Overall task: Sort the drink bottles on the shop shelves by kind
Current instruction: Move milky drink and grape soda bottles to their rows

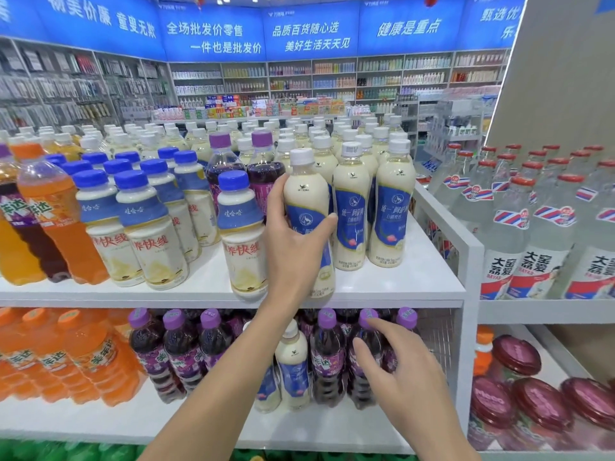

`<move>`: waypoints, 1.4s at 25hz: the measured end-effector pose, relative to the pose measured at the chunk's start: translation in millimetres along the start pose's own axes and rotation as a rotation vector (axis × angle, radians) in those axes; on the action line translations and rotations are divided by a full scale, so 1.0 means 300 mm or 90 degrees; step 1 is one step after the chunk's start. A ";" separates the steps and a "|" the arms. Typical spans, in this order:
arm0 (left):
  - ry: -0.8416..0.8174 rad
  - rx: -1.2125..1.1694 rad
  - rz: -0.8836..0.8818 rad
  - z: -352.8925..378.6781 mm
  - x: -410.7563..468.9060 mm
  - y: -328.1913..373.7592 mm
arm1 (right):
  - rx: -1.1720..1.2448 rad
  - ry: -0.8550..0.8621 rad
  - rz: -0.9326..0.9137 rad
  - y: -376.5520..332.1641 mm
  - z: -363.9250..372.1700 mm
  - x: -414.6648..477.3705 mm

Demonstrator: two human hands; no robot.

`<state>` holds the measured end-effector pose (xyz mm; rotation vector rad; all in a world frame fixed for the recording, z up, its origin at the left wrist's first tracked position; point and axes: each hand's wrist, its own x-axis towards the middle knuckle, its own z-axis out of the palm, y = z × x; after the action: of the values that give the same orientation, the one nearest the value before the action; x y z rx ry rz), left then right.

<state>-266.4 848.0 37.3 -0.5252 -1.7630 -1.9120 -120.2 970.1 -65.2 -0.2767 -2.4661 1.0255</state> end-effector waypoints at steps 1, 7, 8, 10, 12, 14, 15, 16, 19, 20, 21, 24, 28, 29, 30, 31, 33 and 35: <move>-0.001 0.006 0.009 0.010 0.008 -0.002 | 0.008 0.012 0.003 0.003 -0.001 -0.003; -0.014 0.041 0.024 0.060 0.029 -0.057 | 0.019 0.038 0.048 0.042 -0.008 -0.031; -0.020 0.054 0.032 0.064 0.031 -0.066 | 0.019 0.039 0.052 0.046 -0.008 -0.032; -0.026 0.079 0.049 0.070 0.030 -0.076 | 0.022 0.047 0.055 0.047 -0.008 -0.033; -0.030 0.096 0.068 0.070 0.031 -0.083 | 0.025 0.055 0.057 0.047 -0.007 -0.034; -0.058 0.099 0.078 0.061 0.031 -0.103 | 0.028 0.052 0.060 0.050 -0.002 -0.033; -0.079 0.093 0.075 0.053 0.023 -0.115 | 0.035 0.052 0.064 0.050 0.000 -0.034; -0.098 0.086 0.064 0.044 0.012 -0.129 | 0.043 0.053 0.067 0.049 0.001 -0.034; -0.110 0.090 -0.006 0.031 -0.043 -0.169 | 0.057 0.057 0.070 0.042 0.004 -0.028; -0.101 0.099 -0.024 0.031 -0.058 -0.181 | 0.058 0.054 0.071 0.038 0.005 -0.024; -0.091 0.108 -0.033 0.034 -0.068 -0.189 | 0.056 0.049 0.071 0.035 0.004 -0.023; -0.064 0.145 -0.051 0.054 -0.066 -0.196 | 0.055 0.040 0.065 0.022 0.007 -0.018; -0.040 0.206 -0.077 0.068 -0.075 -0.190 | 0.075 0.041 0.057 0.000 0.010 -0.012; -0.039 0.235 -0.076 0.061 -0.087 -0.196 | 0.071 0.042 0.050 -0.002 0.010 -0.010; -0.036 0.267 -0.065 0.050 -0.105 -0.204 | 0.067 0.045 0.042 -0.002 0.012 -0.007; -0.026 0.295 -0.048 0.039 -0.126 -0.211 | 0.062 0.048 0.035 -0.002 0.012 -0.004; 0.010 0.340 -0.021 0.031 -0.160 -0.223 | 0.058 0.046 0.032 -0.003 0.012 0.005; 0.027 0.383 0.008 0.041 -0.166 -0.232 | 0.057 0.043 0.029 -0.005 0.010 0.012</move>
<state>-267.3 868.2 -46.7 -0.2684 -2.1617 -1.2679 -125.0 968.5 -65.0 -0.3344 -2.3560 1.1228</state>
